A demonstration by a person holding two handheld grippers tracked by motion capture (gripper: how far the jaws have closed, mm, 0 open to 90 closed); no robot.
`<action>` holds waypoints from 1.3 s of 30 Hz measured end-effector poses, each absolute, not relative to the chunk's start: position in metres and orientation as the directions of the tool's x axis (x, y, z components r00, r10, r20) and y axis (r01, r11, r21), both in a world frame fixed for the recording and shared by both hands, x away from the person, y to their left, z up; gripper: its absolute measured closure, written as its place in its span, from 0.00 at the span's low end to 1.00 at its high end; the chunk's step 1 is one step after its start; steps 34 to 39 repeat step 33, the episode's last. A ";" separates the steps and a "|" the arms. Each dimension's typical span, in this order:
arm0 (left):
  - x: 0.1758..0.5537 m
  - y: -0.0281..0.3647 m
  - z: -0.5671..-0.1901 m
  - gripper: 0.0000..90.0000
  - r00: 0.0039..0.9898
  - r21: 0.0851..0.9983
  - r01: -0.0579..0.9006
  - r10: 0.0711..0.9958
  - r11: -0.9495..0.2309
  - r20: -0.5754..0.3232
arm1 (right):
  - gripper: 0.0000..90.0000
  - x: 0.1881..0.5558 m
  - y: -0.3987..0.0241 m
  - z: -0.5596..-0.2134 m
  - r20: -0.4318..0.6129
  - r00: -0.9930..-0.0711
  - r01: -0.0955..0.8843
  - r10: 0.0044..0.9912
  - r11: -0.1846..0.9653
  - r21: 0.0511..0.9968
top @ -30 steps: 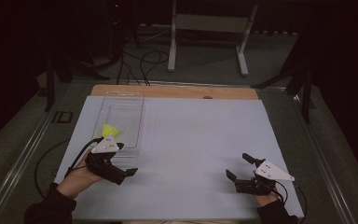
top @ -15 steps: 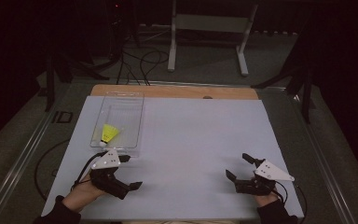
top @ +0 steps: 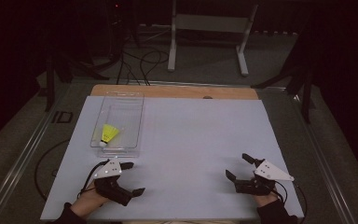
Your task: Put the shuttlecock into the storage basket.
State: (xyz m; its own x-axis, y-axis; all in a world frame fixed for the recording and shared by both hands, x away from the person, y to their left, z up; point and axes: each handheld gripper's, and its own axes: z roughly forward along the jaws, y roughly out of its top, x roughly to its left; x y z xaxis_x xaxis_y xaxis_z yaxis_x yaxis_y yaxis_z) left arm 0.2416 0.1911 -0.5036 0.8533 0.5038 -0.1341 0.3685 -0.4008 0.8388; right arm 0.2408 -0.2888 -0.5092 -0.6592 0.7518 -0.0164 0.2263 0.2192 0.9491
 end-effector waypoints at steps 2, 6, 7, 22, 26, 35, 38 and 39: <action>0.242 0.193 -0.506 0.00 0.839 0.825 0.390 0.526 -0.408 -0.137 | 0.11 0.241 -0.289 -0.509 -0.014 -0.659 0.229 0.752 0.218 0.949; 0.243 0.195 -0.510 0.00 0.820 0.810 0.413 0.557 -0.417 -0.132 | 0.11 0.241 -0.289 -0.509 -0.012 -0.660 0.230 0.751 0.218 0.948; 0.243 0.196 -0.511 0.00 0.814 0.808 0.419 0.565 -0.415 -0.132 | 0.11 0.241 -0.289 -0.509 -0.013 -0.660 0.230 0.751 0.219 0.948; 0.242 0.200 -0.516 0.00 0.752 0.826 0.431 0.651 -0.363 -0.106 | 0.11 0.241 -0.289 -0.511 -0.017 -0.658 0.236 0.753 0.227 0.945; 0.241 0.198 -0.516 0.00 0.756 0.828 0.422 0.648 -0.370 -0.096 | 0.11 0.240 -0.289 -0.511 -0.017 -0.657 0.238 0.754 0.228 0.944; 0.240 0.199 -0.515 0.00 0.754 0.834 0.421 0.648 -0.356 -0.103 | 0.11 0.241 -0.288 -0.512 -0.021 -0.657 0.241 0.754 0.236 0.941; 0.240 0.199 -0.515 0.00 0.754 0.834 0.421 0.648 -0.356 -0.103 | 0.11 0.241 -0.288 -0.512 -0.021 -0.657 0.241 0.754 0.236 0.941; 0.240 0.199 -0.515 0.00 0.754 0.834 0.421 0.648 -0.356 -0.103 | 0.11 0.241 -0.288 -0.512 -0.021 -0.657 0.241 0.754 0.236 0.941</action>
